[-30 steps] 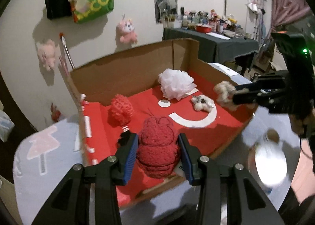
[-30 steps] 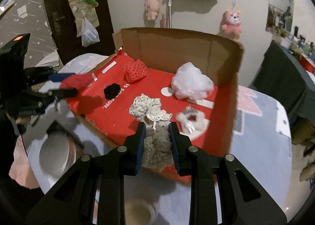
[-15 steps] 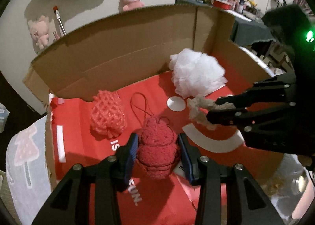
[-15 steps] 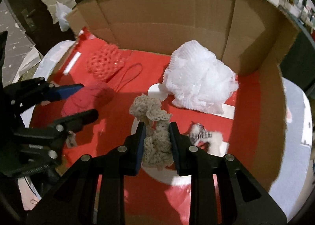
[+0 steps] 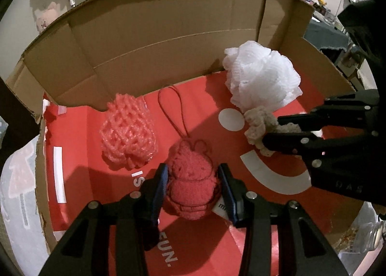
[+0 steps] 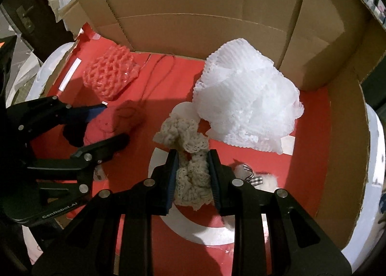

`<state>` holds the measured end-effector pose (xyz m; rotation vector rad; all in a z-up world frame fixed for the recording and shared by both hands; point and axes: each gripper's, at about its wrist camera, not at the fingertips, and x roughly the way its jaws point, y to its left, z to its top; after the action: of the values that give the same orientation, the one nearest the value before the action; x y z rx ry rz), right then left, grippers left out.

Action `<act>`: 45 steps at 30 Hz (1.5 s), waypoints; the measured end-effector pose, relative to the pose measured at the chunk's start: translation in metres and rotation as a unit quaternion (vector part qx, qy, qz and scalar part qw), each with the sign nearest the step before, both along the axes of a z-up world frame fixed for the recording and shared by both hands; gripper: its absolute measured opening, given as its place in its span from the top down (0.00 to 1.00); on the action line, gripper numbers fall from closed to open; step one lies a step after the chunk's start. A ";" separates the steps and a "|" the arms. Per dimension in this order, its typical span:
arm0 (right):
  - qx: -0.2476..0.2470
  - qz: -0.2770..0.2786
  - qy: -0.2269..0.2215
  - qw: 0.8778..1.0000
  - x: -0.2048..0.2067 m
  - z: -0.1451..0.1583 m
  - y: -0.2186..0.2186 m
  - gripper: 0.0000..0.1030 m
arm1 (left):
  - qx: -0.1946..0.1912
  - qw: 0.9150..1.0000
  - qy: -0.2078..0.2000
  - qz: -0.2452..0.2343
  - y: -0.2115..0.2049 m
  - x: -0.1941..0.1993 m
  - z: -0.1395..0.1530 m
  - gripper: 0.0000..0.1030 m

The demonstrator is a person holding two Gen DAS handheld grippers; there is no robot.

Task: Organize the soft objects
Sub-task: 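Open the left tool to drop the red ball while the right tool releases the scrunchie, then withdraw both tools from the box back toward the remaining items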

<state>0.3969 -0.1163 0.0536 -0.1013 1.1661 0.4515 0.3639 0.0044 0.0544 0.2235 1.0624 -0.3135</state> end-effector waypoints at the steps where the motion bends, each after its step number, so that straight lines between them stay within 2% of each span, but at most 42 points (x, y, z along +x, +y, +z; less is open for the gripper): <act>1: 0.000 -0.001 0.000 1.000 0.000 0.000 -0.001 0.76 | 0.001 1.000 -0.002 0.000 0.000 -0.001 0.001 0.57; 8: -0.012 0.012 -0.007 1.000 -0.003 0.000 0.008 0.73 | -0.004 1.000 -0.006 -0.003 -0.007 -0.001 0.008 0.53; 12: -0.017 0.009 -0.005 1.000 -0.002 -0.001 0.012 0.73 | -0.007 1.000 -0.014 -0.001 -0.007 -0.008 0.018 0.42; 15: -0.021 0.005 -0.009 1.000 -0.002 0.001 0.013 0.72 | -0.007 1.000 -0.018 0.004 -0.005 -0.011 0.021 0.40; 17: -0.022 0.003 -0.010 1.000 -0.004 0.003 0.010 0.66 | -0.010 1.000 -0.020 0.006 -0.002 -0.014 0.022 0.39; 19: -0.021 0.000 -0.020 1.000 -0.008 0.006 0.011 0.33 | -0.012 1.000 -0.026 0.009 0.000 -0.018 0.028 0.35; 24: -0.020 -0.012 -0.045 0.999 -0.019 0.022 0.004 0.33 | -0.025 0.998 -0.048 0.015 0.007 -0.039 0.045 0.29; 25: -0.018 -0.014 -0.046 0.999 -0.025 0.023 0.003 0.33 | -0.029 0.998 -0.053 0.017 0.008 -0.045 0.049 0.26; 29: -0.024 -0.022 -0.071 0.997 -0.047 0.045 -0.008 0.33 | -0.042 0.996 -0.078 0.025 0.015 -0.072 0.067 0.22; 32: -0.020 -0.028 -0.095 0.995 -0.073 0.066 -0.015 0.33 | -0.060 0.993 -0.100 0.030 0.016 -0.092 0.080 0.14; 34: -0.015 -0.032 -0.119 0.992 -0.096 0.083 -0.024 0.28 | -0.068 0.990 -0.119 0.034 0.017 -0.113 0.092 0.09; 39: 0.008 -0.029 -0.171 0.985 -0.156 0.122 -0.035 0.23 | -0.096 0.982 -0.161 0.031 0.028 -0.164 0.113 0.03; 45: 0.034 -0.029 -0.222 0.974 -0.228 0.146 -0.043 0.19 | -0.108 0.973 -0.202 0.037 0.040 -0.220 0.123 0.02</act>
<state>0.1690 -0.1589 0.1991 -0.1023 0.7117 0.3924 0.1440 0.0442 0.1775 0.0475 0.6264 -0.2978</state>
